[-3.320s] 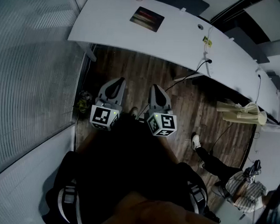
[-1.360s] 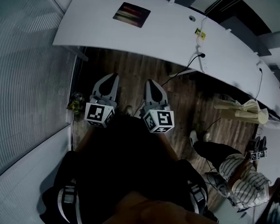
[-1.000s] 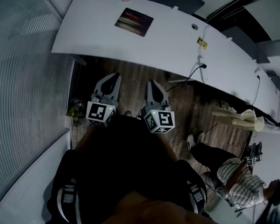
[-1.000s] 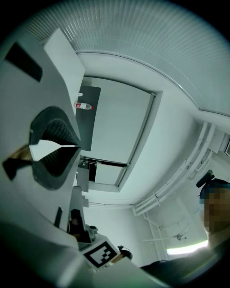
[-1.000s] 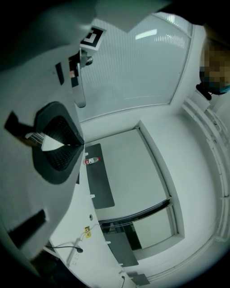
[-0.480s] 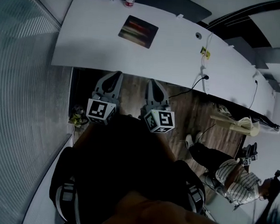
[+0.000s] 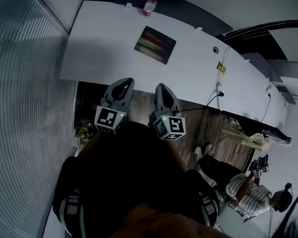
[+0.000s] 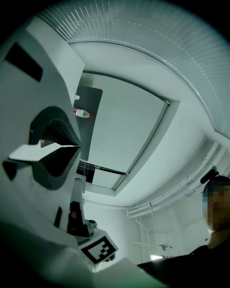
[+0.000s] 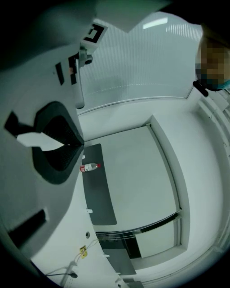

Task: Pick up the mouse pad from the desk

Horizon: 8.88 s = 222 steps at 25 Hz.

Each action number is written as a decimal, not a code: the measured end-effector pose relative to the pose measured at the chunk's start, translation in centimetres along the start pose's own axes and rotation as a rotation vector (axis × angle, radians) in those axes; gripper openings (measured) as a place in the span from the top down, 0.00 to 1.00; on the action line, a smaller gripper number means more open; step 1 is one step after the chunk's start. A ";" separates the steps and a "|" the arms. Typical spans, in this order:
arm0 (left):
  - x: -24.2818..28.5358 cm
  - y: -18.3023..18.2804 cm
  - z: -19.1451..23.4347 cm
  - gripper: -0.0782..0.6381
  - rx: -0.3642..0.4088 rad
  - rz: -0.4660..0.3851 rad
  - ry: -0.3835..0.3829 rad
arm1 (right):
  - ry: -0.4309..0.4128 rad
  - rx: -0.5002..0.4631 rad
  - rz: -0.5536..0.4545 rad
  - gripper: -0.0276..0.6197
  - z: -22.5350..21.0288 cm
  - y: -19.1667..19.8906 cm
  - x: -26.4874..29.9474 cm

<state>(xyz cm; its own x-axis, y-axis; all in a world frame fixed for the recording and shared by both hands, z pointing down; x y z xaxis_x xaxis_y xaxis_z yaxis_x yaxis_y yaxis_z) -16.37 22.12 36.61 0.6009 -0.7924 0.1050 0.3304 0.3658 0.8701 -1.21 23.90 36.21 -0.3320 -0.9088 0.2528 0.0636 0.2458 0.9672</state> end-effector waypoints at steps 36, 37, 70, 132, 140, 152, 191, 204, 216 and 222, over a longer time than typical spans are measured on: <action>12.2 -2.2 4.6 0.88 0.021 0.052 -0.076 | 0.016 0.042 0.005 0.96 -9.7 -1.2 10.5; 13.0 -2.0 4.5 0.88 0.025 0.059 -0.080 | 0.015 0.044 0.006 0.96 -10.5 -1.1 10.8; 31.1 2.1 14.5 0.88 0.138 0.402 -0.133 | 0.175 0.123 0.254 0.95 -25.8 6.5 23.0; 44.3 20.0 27.7 0.66 0.044 0.859 -0.224 | 0.150 0.201 0.723 0.75 -32.2 28.2 34.4; 44.4 20.2 27.4 0.66 0.026 0.851 -0.255 | 0.153 0.175 0.739 0.74 -31.9 28.4 34.7; 43.9 20.6 27.1 0.66 0.025 0.872 -0.250 | 0.121 0.115 0.747 0.69 -31.2 28.0 35.2; 43.1 21.1 26.2 0.79 -0.047 0.866 -0.247 | 0.121 0.065 0.773 0.77 -30.3 27.9 35.5; 43.0 21.3 25.8 0.82 -0.057 0.853 -0.234 | 0.124 0.056 0.810 0.79 -30.3 28.1 35.1; 42.9 21.2 25.8 0.82 -0.056 0.844 -0.225 | 0.102 0.076 0.800 0.84 -29.9 28.0 35.3; 42.7 21.0 25.6 0.82 -0.061 0.832 -0.223 | 0.096 0.053 0.787 0.85 -29.7 27.3 35.3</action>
<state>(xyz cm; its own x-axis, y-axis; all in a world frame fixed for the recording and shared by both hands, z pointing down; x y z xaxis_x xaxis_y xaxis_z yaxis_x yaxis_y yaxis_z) -2.44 -16.52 71.68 0.5101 -0.3298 0.7943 -0.1111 0.8905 0.4411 16.74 -11.49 72.20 -0.1255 -0.4859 0.8649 0.2001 0.8415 0.5018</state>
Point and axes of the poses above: the fingertips, and each gripper's own axes: x forward along the fingers, z to its left, y out of its underside, the point moved 5 cm from there along -x, backward along the fingers, and after that the axes turned 13 degrees about -x, right-handed, at the moved point
